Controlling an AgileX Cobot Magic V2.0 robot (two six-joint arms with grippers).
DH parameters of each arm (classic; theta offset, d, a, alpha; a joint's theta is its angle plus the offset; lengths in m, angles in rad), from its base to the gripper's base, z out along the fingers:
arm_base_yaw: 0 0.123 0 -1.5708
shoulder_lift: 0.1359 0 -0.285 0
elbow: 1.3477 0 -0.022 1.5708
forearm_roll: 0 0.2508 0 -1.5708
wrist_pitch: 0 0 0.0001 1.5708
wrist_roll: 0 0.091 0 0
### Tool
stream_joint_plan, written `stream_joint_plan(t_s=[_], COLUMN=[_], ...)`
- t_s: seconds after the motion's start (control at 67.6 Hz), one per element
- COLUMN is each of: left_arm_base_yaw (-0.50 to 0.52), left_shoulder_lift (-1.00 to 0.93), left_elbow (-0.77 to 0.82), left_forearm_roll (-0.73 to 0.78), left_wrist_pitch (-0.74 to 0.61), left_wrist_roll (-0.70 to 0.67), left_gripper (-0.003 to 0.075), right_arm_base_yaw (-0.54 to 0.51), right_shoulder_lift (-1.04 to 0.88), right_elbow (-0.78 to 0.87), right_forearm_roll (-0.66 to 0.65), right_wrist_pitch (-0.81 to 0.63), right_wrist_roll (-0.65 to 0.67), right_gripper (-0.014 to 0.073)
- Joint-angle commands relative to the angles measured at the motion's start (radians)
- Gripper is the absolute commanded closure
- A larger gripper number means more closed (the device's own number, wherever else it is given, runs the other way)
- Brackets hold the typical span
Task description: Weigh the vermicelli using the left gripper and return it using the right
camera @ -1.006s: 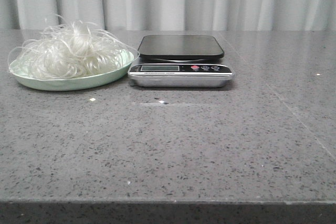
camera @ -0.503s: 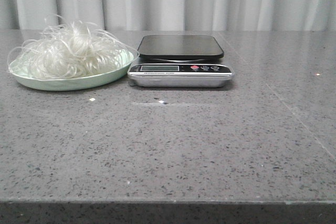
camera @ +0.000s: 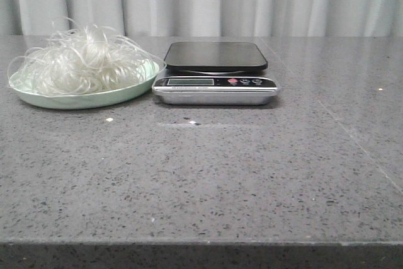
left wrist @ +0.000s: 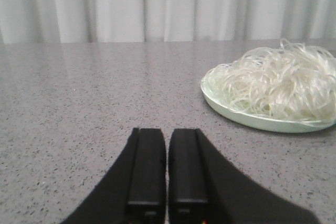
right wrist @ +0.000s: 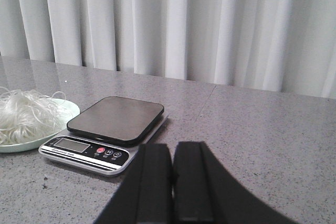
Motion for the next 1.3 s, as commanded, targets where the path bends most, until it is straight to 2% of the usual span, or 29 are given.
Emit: stream_joint_plan(t_s=[0.0, 0.444, 0.592, 0.71, 0.843, 0.962, 1.287], left_arm_base_yaw=[0.003, 0.003, 0.003, 0.003, 0.003, 0.003, 0.003], left_shoulder_lift=[-0.021, -0.021, -0.021, -0.021, -0.021, -0.021, -0.02], left_elbow=[0.008, 0.008, 0.008, 0.008, 0.008, 0.008, 0.008], left_forearm_roll=[-0.003, -0.003, -0.003, -0.003, -0.003, -0.003, -0.003], left_wrist_pitch=[-0.08, -0.08, -0.08, -0.08, -0.08, -0.08, -0.08], left_wrist_roll=[-0.013, -0.013, -0.013, -0.013, -0.013, -0.013, -0.013], left_gripper=[0.0594, 0.0594, 0.0594, 0.0594, 0.0594, 0.0594, 0.0594], right_arm_base_yaw=[-0.008, -0.016, -0.099, -0.174, -0.213, -0.212, -0.212], right_shoulder_lift=[0.011, 0.011, 0.011, -0.017, -0.09, -0.159, -0.154], right_elbow=[-0.028, -0.014, 0.052, 0.136, 0.229, 0.309, 0.305], right_forearm_roll=[-0.002, -0.026, -0.168, -0.18, -0.18, -0.18, -0.191], right_wrist_pitch=[-0.072, -0.076, -0.123, -0.189, -0.254, -0.309, -0.281], right_wrist_roll=[-0.006, -0.006, -0.006, -0.006, 0.0, 0.046, 0.226], right_gripper=[0.0435, 0.0435, 0.0435, 0.0435, 0.0435, 0.0435, 0.0435])
